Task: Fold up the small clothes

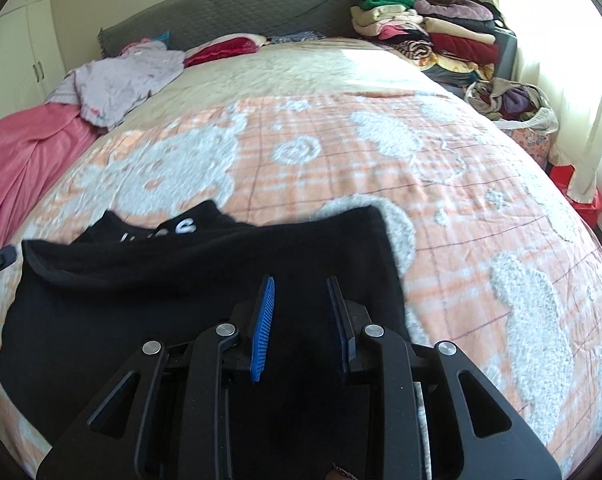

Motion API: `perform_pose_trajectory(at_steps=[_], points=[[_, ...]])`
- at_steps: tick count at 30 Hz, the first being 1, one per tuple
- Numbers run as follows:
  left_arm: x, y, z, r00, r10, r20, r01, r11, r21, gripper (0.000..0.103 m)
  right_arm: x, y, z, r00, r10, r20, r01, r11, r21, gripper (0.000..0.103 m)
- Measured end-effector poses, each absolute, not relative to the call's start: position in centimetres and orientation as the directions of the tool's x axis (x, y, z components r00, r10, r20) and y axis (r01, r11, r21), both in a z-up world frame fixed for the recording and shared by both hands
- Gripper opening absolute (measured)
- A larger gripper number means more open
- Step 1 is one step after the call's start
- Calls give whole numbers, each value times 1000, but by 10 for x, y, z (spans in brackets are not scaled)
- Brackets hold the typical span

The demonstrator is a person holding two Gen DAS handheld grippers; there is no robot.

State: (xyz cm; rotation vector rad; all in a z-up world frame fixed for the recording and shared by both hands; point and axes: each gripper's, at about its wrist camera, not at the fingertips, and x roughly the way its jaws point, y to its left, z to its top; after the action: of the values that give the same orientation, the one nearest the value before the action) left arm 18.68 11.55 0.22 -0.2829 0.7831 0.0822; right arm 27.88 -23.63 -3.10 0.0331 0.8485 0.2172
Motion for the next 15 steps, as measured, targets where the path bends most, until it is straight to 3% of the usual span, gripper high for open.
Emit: perform_pose_trajectory(at_steps=[5, 9, 15], points=[[171, 140, 4, 723, -21, -690, -232, 934, -271, 46, 279, -260, -30, 652, 179, -737, -120, 984, 133, 26], [167, 152, -7, 700, -8, -714, -262, 927, -268, 47, 278, -277, -32, 649, 180, -739, -96, 983, 155, 36], [172, 153, -24, 673, -19, -740, -258, 931, -259, 46, 283, -285, -37, 629, 226, -744, -114, 973, 199, 37]])
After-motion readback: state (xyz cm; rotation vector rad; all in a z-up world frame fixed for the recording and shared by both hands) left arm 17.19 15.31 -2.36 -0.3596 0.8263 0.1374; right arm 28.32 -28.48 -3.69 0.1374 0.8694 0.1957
